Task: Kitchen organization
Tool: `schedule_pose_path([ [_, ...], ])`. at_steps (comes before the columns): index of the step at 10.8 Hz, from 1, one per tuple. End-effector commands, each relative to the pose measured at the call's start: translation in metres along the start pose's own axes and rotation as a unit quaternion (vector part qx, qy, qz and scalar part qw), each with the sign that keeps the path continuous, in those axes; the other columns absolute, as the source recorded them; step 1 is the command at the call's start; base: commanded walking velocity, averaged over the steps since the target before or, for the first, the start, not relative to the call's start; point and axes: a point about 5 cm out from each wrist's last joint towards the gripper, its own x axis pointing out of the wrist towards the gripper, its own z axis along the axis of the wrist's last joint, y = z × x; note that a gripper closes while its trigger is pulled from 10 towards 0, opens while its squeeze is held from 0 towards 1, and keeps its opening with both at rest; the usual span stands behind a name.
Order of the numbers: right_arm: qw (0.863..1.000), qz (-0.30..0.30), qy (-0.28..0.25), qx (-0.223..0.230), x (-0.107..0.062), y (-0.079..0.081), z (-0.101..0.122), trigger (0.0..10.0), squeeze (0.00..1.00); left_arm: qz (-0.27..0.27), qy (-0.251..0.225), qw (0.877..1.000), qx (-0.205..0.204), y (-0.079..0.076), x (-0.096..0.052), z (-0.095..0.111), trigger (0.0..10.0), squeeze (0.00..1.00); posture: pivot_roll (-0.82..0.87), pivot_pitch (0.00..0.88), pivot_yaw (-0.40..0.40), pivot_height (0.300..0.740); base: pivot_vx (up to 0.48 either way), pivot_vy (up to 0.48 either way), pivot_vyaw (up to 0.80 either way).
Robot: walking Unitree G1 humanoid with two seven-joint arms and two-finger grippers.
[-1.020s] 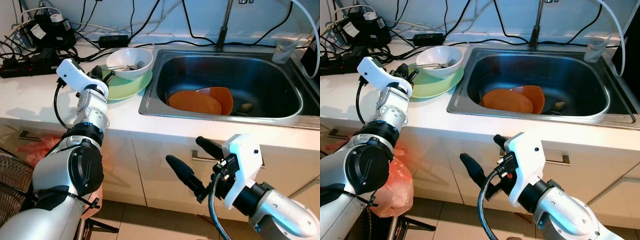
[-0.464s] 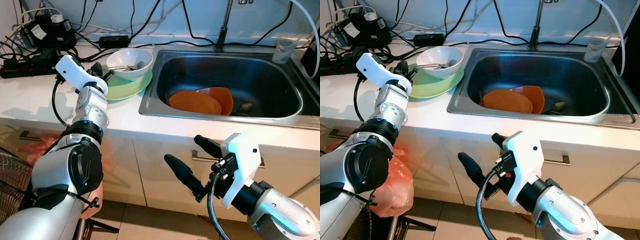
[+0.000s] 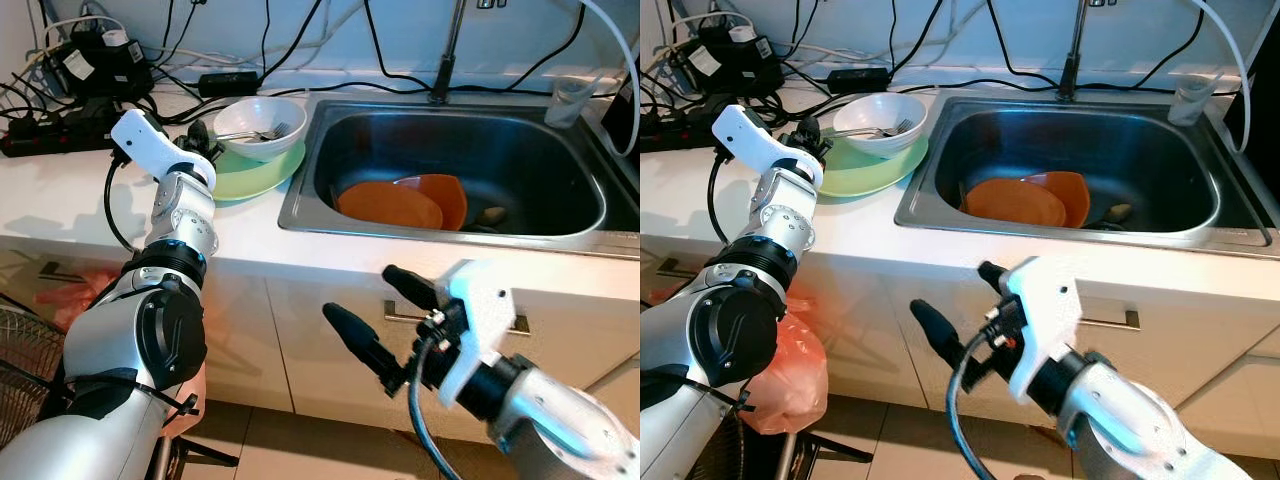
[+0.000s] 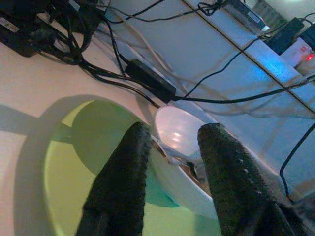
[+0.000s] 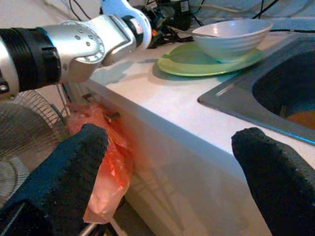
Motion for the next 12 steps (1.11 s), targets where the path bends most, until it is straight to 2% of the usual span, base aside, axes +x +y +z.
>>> schedule_pose_path([
  [1, 1.0, 0.007, -0.007, -0.001, 0.003, 0.001, 0.001, 10.0, 0.0, -0.008, -0.022, 1.0, 0.014, -0.005, 0.003, 0.013, 10.0, 1.0, -0.36, 0.0, 0.093, 0.74, 0.0, 0.0, 0.0],
  [5, 0.999, 0.03, -0.025, -0.006, 0.023, -0.005, 0.003, 10.0, 0.0, -0.019, -0.038, 0.998, 0.035, -0.002, 0.003, 0.02, 10.0, 1.0, -0.28, 0.0, 0.097, 0.74, 0.0, 0.0, 0.0],
  [9, 0.999, 0.023, -0.04, -0.024, 0.034, -0.015, 0.005, 10.0, 0.0, -0.047, -0.04, 0.996, 0.061, -0.009, 0.002, 0.019, 10.0, 1.0, -0.21, 0.0, 0.115, 0.74, 0.0, 0.0, 0.0],
  [10, 0.998, 0.003, -0.044, -0.034, 0.037, -0.022, 0.004, 10.0, 0.0, -0.06, -0.035, 0.995, 0.069, -0.01, -0.001, 0.015, 10.0, 1.0, -0.2, 0.0, 0.117, 0.74, 0.0, 0.0, 0.0],
  [12, 0.997, -0.043, -0.046, -0.052, 0.043, -0.038, 0.002, 10.0, 0.0, -0.101, -0.007, 0.99, 0.097, -0.016, -0.014, -0.01, 10.0, 1.0, -0.15, 0.0, 0.112, 0.74, 0.0, 0.0, 0.0],
])
